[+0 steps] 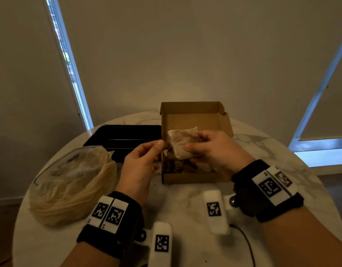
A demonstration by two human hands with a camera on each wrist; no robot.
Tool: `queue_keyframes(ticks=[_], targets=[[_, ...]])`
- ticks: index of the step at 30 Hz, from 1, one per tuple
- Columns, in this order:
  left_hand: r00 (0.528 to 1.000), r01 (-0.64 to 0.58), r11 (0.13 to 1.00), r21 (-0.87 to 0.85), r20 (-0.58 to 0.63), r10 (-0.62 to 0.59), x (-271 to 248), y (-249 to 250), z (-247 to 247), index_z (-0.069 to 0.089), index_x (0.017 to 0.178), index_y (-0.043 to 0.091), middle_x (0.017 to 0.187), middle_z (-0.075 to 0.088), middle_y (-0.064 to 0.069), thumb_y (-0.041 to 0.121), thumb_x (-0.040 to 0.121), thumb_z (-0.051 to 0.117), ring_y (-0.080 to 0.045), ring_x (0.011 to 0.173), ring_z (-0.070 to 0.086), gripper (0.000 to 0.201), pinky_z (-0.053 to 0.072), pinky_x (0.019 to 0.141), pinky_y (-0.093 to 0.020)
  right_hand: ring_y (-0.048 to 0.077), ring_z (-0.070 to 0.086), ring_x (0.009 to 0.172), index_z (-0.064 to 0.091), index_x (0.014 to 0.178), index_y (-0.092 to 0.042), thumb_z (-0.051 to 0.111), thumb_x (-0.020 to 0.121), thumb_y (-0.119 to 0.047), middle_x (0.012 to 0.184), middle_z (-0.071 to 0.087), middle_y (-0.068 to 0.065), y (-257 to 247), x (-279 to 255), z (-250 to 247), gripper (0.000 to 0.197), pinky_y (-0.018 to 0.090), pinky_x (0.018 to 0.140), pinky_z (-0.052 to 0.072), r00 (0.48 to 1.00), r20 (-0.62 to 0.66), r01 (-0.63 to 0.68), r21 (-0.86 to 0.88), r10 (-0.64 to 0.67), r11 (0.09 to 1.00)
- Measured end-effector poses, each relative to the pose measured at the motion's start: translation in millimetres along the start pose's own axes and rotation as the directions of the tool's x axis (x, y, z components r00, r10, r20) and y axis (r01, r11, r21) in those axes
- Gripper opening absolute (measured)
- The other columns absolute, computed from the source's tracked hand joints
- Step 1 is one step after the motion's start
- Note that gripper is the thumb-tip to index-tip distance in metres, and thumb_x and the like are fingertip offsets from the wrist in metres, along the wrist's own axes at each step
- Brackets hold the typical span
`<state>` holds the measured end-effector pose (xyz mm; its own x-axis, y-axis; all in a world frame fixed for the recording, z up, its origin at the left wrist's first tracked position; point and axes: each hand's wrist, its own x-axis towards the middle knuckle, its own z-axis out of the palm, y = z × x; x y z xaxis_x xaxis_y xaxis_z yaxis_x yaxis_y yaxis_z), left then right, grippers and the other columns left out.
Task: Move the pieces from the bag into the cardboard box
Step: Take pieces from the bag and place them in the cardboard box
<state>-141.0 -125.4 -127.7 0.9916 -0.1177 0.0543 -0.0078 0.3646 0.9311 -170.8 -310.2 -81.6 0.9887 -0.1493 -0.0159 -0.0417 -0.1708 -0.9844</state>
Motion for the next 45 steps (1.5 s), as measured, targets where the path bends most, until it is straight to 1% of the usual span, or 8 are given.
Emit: queue_keyframes(ticks=[11,17,20,23,26,31,40,45], targets=[[0.979,0.203,0.956,0.213,-0.04,-0.199,11,-18,-10,0.068,0.114,0.014,0.106,0.074,-0.009,0.004,0.091,0.072,-0.011,0.075,0.06,0.026,0.043,0.061,-0.022,0.028,0.071,0.099,0.072,0.101,-0.011,0.085,0.08,-0.015,0.1,0.074,0.009,16,14,-75,0.026,0.048,0.096,0.057,0.95,-0.262,-0.257,-0.347,0.17,0.902],[0.978,0.208,0.955,0.213,-0.025,-0.208,10,-17,-10,0.068,0.115,0.014,0.107,0.074,-0.01,0.002,0.092,0.07,-0.011,0.077,0.063,0.026,0.044,0.06,-0.021,0.026,0.065,0.103,0.062,0.119,-0.013,0.086,0.079,-0.02,0.108,0.067,0.007,8,5,-67,0.046,0.038,0.088,0.054,0.938,-0.333,-0.265,-0.519,0.093,0.813],[0.978,0.21,0.955,0.212,-0.029,-0.208,11,-19,-11,0.068,0.113,0.014,0.106,0.074,-0.011,0.002,0.092,0.07,-0.012,0.075,0.06,0.025,0.043,0.059,-0.022,0.025,0.06,0.109,0.052,0.132,-0.017,0.082,0.083,-0.022,0.119,0.061,0.006,0,-4,-63,0.057,0.033,0.085,0.046,0.912,-0.399,-0.186,-0.608,-0.094,0.772],[0.978,0.208,0.952,0.224,-0.037,-0.205,12,-20,-11,0.068,0.114,0.014,0.107,0.075,-0.011,0.003,0.091,0.071,-0.014,0.079,0.061,0.026,0.044,0.06,-0.024,0.019,0.061,0.099,0.06,0.123,-0.022,0.077,0.089,-0.021,0.114,0.064,0.001,-9,-11,-55,0.037,0.029,0.079,0.045,0.916,-0.334,-0.075,-0.69,-0.224,0.72],[0.979,0.204,0.952,0.229,-0.032,-0.202,11,-20,-11,0.068,0.113,0.015,0.109,0.074,-0.01,0.003,0.092,0.07,-0.017,0.089,0.065,0.024,0.044,0.063,-0.025,0.013,0.06,0.094,0.066,0.123,-0.026,0.067,0.097,-0.021,0.119,0.068,-0.002,-9,-10,-41,0.027,0.021,0.069,0.046,0.98,-0.193,-0.127,-0.771,-0.04,0.624],[0.98,0.201,0.95,0.241,-0.036,-0.198,9,-19,-10,0.068,0.113,0.015,0.109,0.075,-0.01,0.003,0.092,0.07,-0.016,0.086,0.065,0.024,0.045,0.061,-0.024,0.02,0.06,0.118,0.066,0.132,-0.03,0.054,0.101,-0.019,0.133,0.065,-0.001,0,-2,-26,0.035,0.029,0.098,0.049,0.984,-0.134,-0.17,-0.895,0.117,0.412],[0.978,0.208,0.949,0.237,-0.054,-0.201,11,-19,-9,0.066,0.114,0.013,0.104,0.074,-0.01,0.003,0.093,0.068,-0.018,0.084,0.066,0.023,0.047,0.059,-0.022,0.022,0.063,0.112,0.063,0.136,-0.031,0.055,0.102,-0.027,0.129,0.067,0.002,-1,-3,-25,0.035,0.03,0.094,0.051,0.977,-0.139,-0.198,-0.879,0.164,0.434],[0.983,0.175,0.953,0.247,-0.095,-0.156,10,-11,-6,0.068,0.112,0.017,0.105,0.072,-0.008,0.014,0.095,0.068,-0.014,0.082,0.064,0.017,0.048,0.064,-0.026,0.017,0.066,0.102,0.061,0.135,-0.031,0.052,0.103,-0.035,0.125,0.068,-0.003,-20,-19,-12,0.033,0.026,0.077,0.05,0.993,-0.105,-0.053,-0.821,-0.059,0.568]])
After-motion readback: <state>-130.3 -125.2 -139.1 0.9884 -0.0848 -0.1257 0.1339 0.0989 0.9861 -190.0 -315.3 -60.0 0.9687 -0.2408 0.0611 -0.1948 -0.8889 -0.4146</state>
